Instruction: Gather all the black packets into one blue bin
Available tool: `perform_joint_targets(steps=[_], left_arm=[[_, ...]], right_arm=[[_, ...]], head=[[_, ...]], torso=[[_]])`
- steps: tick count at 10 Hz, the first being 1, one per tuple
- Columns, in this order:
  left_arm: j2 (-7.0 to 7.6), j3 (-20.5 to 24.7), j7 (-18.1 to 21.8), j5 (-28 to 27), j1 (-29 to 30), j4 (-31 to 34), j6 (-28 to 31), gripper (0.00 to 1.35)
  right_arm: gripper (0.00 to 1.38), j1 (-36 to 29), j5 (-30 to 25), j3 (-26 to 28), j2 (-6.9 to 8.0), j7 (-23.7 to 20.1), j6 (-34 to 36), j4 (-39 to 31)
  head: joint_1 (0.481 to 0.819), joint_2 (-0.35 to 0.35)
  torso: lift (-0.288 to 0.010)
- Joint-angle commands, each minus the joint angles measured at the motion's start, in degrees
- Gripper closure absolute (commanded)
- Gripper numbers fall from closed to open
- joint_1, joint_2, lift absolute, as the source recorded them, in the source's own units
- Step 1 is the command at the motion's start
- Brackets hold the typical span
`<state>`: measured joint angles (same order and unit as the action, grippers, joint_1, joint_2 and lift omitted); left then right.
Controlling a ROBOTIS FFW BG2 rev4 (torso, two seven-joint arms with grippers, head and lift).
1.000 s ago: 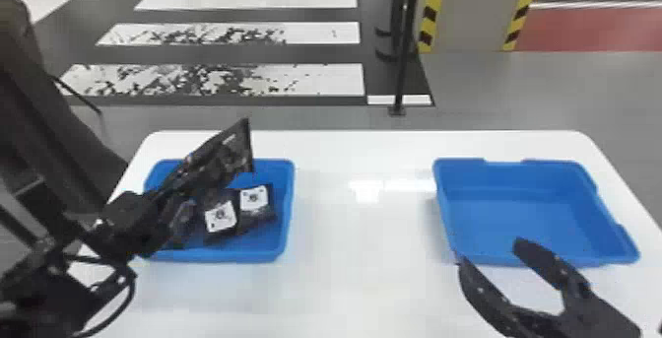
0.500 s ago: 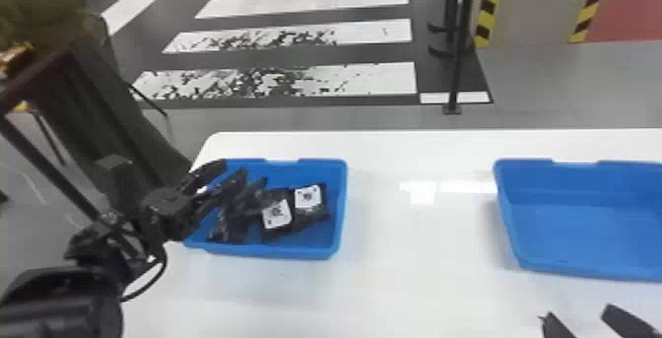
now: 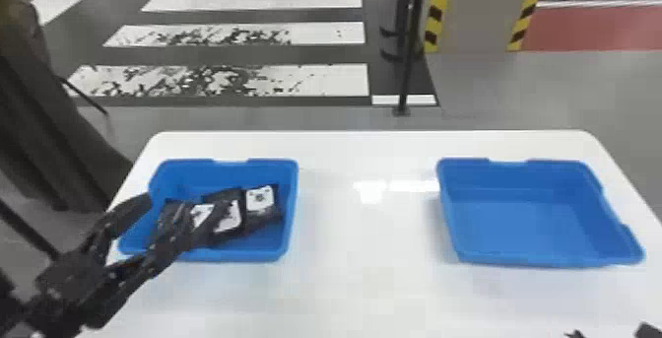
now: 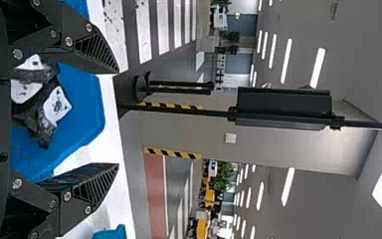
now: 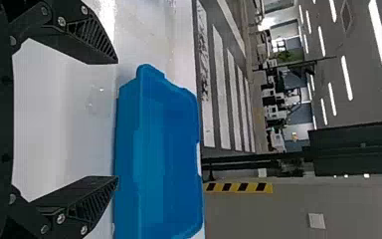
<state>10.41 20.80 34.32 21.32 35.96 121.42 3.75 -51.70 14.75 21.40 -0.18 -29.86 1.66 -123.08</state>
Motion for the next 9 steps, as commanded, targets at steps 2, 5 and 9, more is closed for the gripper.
perform_joint_targets(steps=[2, 5, 9], left_arm=[[-3.38, -0.57, -2.41, -0.18, 12.55, 4.51, -10.36, 0.40], [-6.80, -0.46, -6.28, -0.64, 22.11, 6.48, -17.53, 0.41], [-9.35, 2.63, -8.92, -3.96, 26.90, 8.16, -18.52, 0.41]], right_arm=[[0.21, -1.73, -0.01, 2.03, 0.23, 0.07, -10.11, 3.20], [0.21, -3.84, -0.01, 3.05, 0.23, 4.46, -18.54, 3.62], [0.21, -3.28, -0.24, 3.17, 0.23, 4.46, -19.25, 4.18]], head=[[0.695, -0.049], [0.695, -0.119], [0.695, -0.093]], torso=[[-0.110], [-0.110], [-0.110]])
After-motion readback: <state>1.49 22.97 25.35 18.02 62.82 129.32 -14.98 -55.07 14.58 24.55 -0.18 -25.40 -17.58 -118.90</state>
